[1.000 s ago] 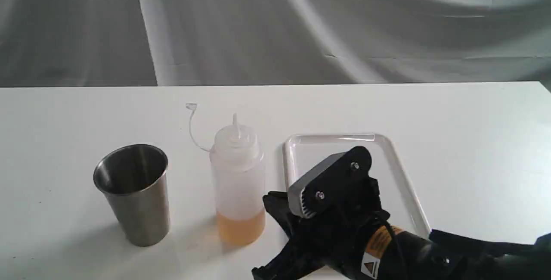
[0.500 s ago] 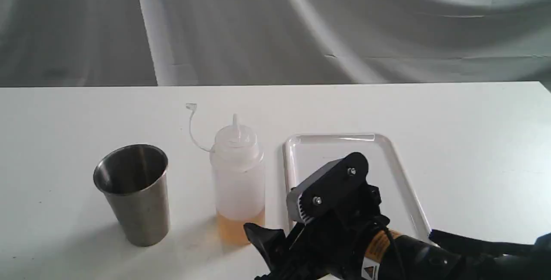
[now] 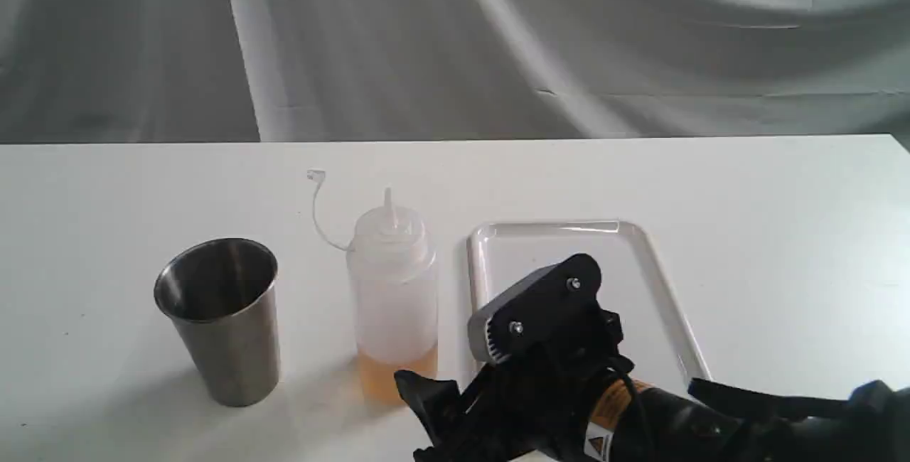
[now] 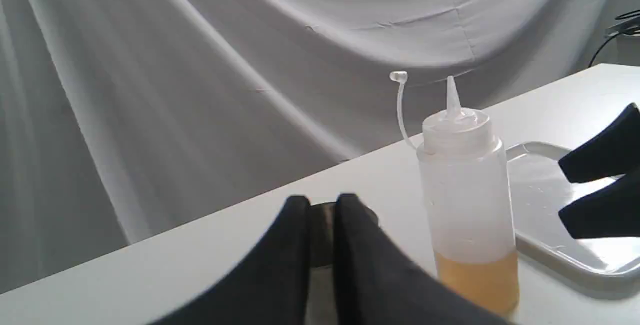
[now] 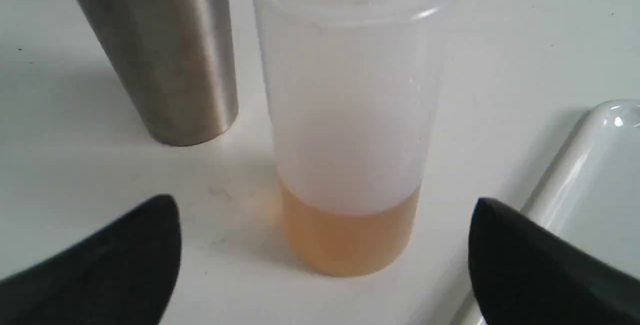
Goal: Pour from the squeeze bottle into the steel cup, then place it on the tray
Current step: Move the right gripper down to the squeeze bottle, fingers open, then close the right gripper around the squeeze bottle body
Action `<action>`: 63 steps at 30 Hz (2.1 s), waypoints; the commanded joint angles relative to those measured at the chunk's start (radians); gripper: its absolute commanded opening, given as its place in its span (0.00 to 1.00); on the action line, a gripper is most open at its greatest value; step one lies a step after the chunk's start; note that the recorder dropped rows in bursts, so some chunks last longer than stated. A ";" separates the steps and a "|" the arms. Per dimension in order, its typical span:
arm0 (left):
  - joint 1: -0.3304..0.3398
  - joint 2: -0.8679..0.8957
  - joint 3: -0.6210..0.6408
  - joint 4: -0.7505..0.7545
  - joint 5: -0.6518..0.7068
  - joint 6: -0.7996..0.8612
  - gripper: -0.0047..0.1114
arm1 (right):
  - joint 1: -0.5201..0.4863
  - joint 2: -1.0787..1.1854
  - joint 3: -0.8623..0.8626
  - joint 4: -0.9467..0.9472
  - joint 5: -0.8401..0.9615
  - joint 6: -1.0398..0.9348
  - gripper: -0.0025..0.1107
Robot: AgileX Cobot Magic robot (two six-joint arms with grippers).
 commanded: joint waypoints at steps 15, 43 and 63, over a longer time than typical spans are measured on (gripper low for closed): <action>0.002 0.003 0.004 -0.002 -0.006 -0.003 0.11 | 0.000 0.162 -0.188 0.010 0.003 0.000 0.71; 0.002 0.003 0.004 -0.002 -0.006 -0.003 0.11 | -0.002 0.257 -0.293 0.115 0.005 -0.042 0.70; 0.002 0.003 0.004 -0.002 -0.006 -0.003 0.11 | -0.021 0.257 -0.293 0.120 -0.038 -0.087 0.70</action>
